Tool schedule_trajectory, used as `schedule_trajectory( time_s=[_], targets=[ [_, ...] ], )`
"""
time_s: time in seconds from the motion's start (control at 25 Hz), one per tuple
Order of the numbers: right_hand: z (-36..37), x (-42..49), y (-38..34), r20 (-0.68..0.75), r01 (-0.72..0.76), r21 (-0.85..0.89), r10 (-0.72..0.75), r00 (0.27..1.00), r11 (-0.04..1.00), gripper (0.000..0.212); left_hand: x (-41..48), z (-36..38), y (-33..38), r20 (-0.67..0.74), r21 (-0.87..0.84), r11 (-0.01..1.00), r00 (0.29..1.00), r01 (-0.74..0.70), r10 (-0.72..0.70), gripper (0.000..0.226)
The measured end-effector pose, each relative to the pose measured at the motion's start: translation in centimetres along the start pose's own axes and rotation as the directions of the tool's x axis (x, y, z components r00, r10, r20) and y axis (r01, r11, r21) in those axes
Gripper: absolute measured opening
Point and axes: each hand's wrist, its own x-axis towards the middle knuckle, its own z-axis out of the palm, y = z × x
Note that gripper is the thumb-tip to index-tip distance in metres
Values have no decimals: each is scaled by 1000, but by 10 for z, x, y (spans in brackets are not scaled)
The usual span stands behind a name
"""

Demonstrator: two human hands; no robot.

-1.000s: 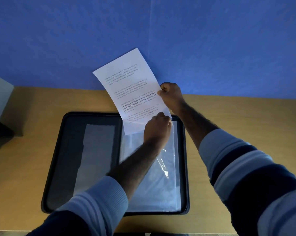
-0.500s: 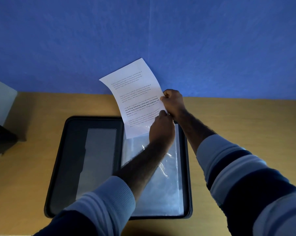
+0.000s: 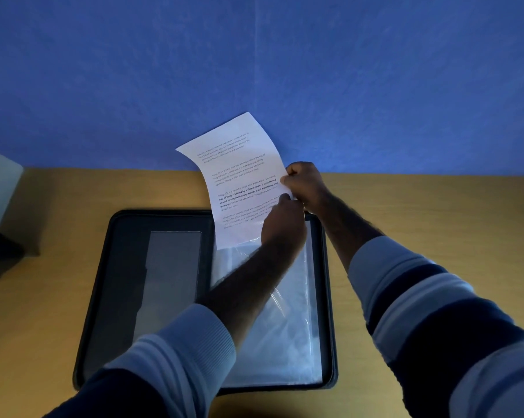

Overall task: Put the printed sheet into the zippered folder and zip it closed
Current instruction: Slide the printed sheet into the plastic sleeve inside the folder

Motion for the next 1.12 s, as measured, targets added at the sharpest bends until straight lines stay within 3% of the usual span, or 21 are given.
schedule_trajectory(
  time_s=[0.2,0.36,0.64,0.8,1.0,1.12],
  targets=[
    [1,-2,9,18,-92,83,90,996,992,17,-10,5,4,-77,67,998,997,-18,23,27],
    [-3,-6,10,52,-123,104,118,992,987,5,-10,6,4,-35,119,990,996,-82,87,28],
    [-13,-3,4,145,-93,68,83,986,993,14,-6,4,1,22,173,975,991,-136,134,32],
    [-11,4,4,135,-111,44,105,985,993,15,-7,7,11,-11,133,989,998,-66,69,29],
    [-11,3,18,193,-269,127,243,951,955,5,-16,15,19,-22,101,995,1000,-3,5,31],
    [-7,1,24,240,-379,221,327,914,898,12,-16,14,17,-46,0,998,997,61,-61,32]
  ],
)
